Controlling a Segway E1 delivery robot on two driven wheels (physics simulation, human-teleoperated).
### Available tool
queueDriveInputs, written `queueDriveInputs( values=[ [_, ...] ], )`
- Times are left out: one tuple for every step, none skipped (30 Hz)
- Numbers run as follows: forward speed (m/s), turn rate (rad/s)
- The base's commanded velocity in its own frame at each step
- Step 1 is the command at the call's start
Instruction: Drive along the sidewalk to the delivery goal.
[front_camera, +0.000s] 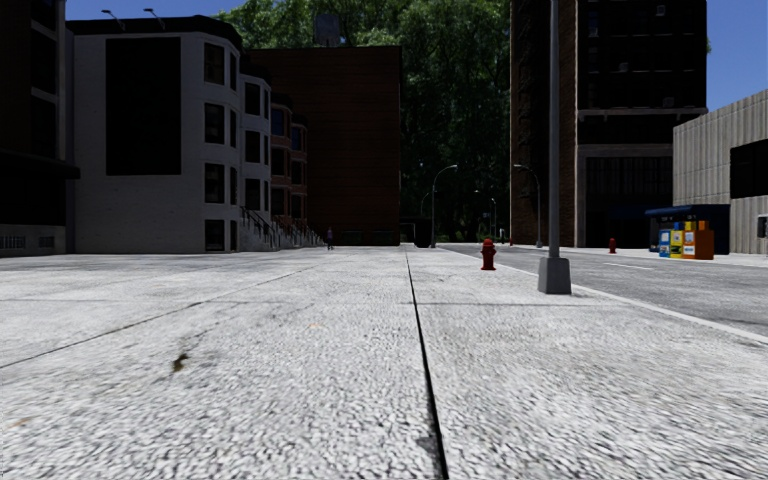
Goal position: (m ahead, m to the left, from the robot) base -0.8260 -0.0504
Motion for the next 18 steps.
queueDriveInputs(
  values=[
    [0.0, 0.0],
    [0.0, 0.0],
    [0.0, 0.0],
    [0.0, 0.0],
    [0.0, 0.0],
    [0.0, 0.0],
    [0.0, 0.0],
    [0.0, 0.0],
    [0.0, 0.0],
    [0.0, 0.0],
    [0.0, 0.0],
    [0.0, 0.0],
    [0.0, 0.0],
    [0.0, 0.0],
    [0.0, 0.0],
    [0.0, 0.0],
    [0.0, 0.0],
    [0.0, 0.0]
  ],
)
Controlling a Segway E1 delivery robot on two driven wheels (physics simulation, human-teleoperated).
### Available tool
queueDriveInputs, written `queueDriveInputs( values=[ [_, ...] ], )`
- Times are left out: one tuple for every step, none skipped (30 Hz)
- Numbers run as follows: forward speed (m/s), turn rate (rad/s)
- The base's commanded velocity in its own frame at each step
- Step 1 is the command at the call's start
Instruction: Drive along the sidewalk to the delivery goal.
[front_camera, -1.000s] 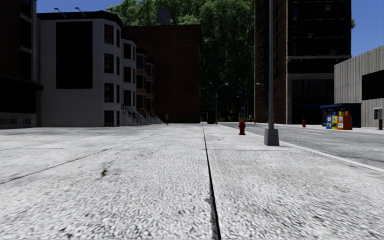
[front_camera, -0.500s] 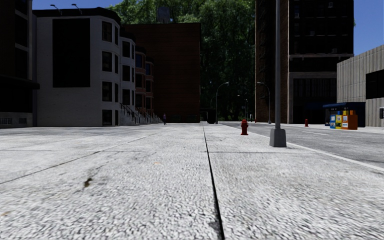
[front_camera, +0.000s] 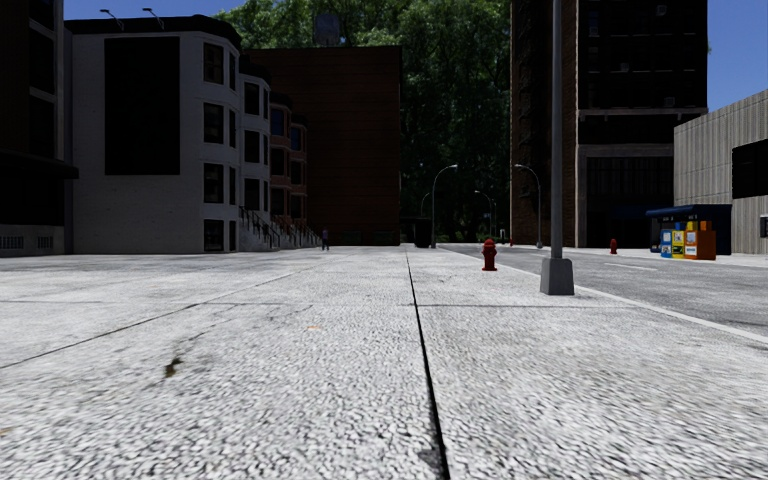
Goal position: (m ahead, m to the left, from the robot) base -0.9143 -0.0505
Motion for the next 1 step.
queueDriveInputs(
  values=[
    [0.0, 0.0]
  ],
)
